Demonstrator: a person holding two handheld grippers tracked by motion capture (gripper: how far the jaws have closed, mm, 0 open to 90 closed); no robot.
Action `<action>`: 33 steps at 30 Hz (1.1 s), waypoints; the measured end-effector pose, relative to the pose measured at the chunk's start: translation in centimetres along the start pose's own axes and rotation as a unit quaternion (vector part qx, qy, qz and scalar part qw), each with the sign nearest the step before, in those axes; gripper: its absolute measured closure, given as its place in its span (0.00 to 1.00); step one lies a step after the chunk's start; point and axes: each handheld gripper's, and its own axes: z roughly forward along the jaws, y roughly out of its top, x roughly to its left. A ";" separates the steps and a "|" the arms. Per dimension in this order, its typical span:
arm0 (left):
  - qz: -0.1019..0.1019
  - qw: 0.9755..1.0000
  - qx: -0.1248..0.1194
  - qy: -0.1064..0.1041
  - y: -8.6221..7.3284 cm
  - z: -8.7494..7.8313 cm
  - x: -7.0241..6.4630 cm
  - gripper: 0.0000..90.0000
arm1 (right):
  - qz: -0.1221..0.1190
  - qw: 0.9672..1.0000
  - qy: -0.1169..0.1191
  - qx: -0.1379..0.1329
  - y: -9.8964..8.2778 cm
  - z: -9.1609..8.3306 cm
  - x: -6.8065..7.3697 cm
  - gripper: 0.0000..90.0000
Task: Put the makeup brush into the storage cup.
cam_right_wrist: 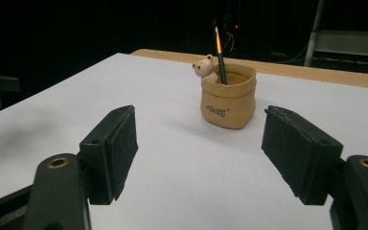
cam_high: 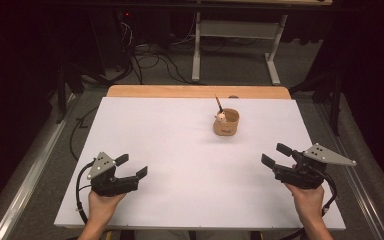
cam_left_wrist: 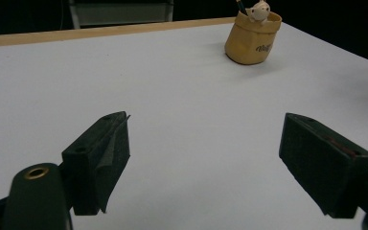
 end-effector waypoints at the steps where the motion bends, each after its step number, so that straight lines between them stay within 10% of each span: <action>1: 0.000 1.000 0.000 0.000 0.0 0.0 0.0 0.20 | 0.001 1.000 0.001 0.000 -0.1 0.0 0.1 0.33; 33: 0.003 1.000 0.000 -0.002 0.0 0.0 -0.1 0.20 | -0.004 1.000 0.007 0.015 -2.0 0.6 1.1 0.32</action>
